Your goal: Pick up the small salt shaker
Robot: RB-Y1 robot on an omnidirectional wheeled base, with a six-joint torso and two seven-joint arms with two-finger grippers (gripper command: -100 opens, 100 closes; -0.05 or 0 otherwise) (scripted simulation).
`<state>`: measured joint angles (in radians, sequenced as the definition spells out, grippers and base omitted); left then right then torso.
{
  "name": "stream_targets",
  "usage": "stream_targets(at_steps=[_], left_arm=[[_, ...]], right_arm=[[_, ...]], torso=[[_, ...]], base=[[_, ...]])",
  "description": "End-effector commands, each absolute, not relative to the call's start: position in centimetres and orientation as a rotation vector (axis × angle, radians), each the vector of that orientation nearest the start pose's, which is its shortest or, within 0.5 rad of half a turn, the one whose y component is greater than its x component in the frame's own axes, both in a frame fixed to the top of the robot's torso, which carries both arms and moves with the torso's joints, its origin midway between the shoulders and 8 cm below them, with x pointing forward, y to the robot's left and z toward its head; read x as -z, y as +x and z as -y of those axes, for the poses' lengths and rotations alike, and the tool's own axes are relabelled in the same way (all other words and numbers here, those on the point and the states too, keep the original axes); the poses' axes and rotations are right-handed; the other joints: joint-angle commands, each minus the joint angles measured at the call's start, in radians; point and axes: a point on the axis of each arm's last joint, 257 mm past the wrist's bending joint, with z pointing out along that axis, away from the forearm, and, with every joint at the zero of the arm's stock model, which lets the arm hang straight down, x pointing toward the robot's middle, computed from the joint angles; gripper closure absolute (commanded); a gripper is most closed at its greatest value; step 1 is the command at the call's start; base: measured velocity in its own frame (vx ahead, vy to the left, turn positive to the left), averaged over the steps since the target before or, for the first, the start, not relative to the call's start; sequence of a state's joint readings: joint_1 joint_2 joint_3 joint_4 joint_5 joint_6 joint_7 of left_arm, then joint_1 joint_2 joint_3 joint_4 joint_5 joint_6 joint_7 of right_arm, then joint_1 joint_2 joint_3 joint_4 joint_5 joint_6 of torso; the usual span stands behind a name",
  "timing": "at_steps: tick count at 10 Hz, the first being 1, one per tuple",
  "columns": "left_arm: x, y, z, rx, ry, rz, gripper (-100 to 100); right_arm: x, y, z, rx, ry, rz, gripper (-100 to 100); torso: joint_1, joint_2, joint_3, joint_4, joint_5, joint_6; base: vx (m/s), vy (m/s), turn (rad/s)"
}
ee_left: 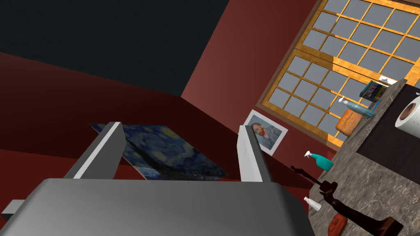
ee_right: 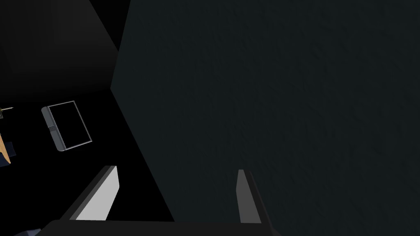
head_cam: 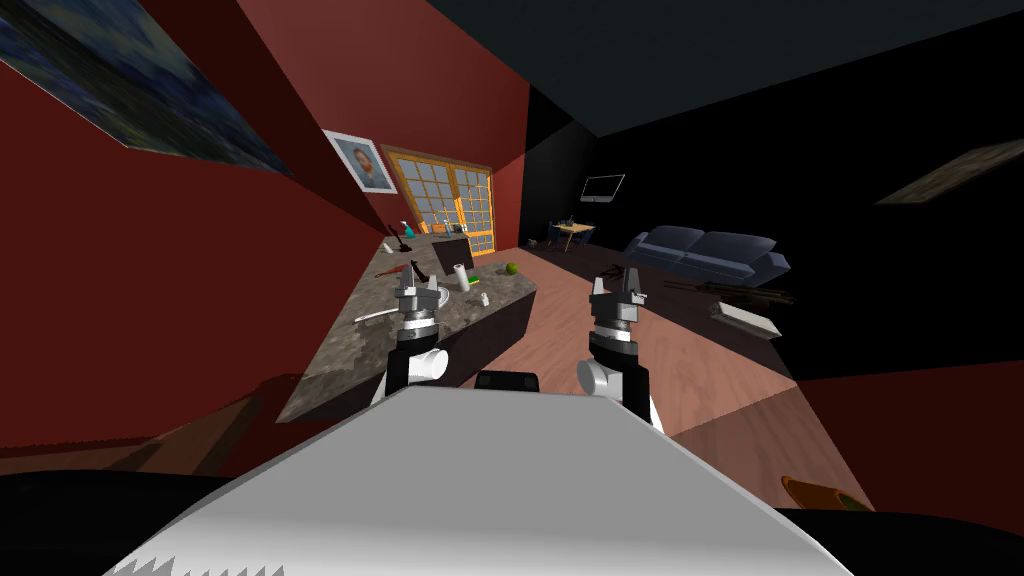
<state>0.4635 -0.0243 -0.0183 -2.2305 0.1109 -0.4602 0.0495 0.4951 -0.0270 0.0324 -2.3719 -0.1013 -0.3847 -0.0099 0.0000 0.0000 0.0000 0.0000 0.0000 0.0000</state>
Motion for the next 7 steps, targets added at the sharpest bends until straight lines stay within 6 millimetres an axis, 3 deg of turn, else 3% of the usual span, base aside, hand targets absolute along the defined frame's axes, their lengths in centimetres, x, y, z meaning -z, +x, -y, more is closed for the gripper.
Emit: stream_targets(at_steps=[1, 7], left_arm=[[0.0, 36.5, -28.5, 1.443, -0.807, -0.581, -100], [5.1, 38.8, -28.9, 1.495, -0.911, -0.717, -100]], right_arm=[[-4.4, 34.5, 27.4, -1.413, 0.724, -0.59, 0], [-4.4, 34.5, 27.4, -1.413, 0.724, -0.59, 0]], torso=[[0.0, 0.0, 0.0, 0.0, 0.0, 0.0], [-0.004, -0.003, -0.002, -0.001, -0.001, 0.0]], base=[[0.009, -0.012, 0.014], [0.035, -0.048, 0.035]])
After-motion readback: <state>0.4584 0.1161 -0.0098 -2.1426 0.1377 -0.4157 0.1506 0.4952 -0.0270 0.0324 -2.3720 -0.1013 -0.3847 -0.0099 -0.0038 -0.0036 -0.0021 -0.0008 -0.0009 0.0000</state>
